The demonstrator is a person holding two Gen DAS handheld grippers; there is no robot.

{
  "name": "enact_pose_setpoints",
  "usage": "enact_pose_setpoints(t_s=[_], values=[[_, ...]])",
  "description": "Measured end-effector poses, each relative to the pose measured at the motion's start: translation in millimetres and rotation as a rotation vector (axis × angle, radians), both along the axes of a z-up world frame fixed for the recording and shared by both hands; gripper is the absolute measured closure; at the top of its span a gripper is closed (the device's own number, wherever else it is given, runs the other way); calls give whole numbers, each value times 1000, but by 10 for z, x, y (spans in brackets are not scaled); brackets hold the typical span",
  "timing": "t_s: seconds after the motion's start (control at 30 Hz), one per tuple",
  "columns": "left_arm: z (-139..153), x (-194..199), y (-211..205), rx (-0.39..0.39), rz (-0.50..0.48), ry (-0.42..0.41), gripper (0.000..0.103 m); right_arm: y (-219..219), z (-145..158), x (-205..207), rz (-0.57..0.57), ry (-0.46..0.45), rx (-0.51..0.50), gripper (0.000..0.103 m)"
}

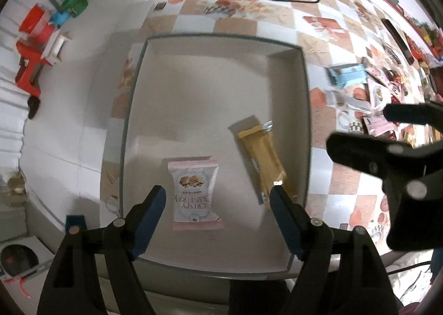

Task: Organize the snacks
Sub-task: 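Carry both packets to the clear tray and open both tools, then move both tools back over the snack pile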

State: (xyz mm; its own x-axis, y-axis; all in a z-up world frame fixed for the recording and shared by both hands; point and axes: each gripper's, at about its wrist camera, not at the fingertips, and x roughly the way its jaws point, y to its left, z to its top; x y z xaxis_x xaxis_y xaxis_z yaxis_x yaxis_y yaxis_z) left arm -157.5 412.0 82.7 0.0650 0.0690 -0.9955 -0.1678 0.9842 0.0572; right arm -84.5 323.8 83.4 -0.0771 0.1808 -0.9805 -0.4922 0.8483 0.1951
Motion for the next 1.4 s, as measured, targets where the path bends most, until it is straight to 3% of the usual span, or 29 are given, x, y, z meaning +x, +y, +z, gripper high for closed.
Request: enact_pose_setpoints(t_s=[0.23,0.57,0.83,1.4], values=[[198,92,-280,6,-75,-34,23,-626,128,-81,-88,6,-8,0],[343,214,-790,34,-194,-54,22,-1492,119,-235,-306,38,-15,0],[400,276,-1094,71,-273,-70,22,-1810,136,-265,-377,47,-1,0],[417,296,-1298,95,-313,-75,22,-2051,123,-319,-433,63,3,0]])
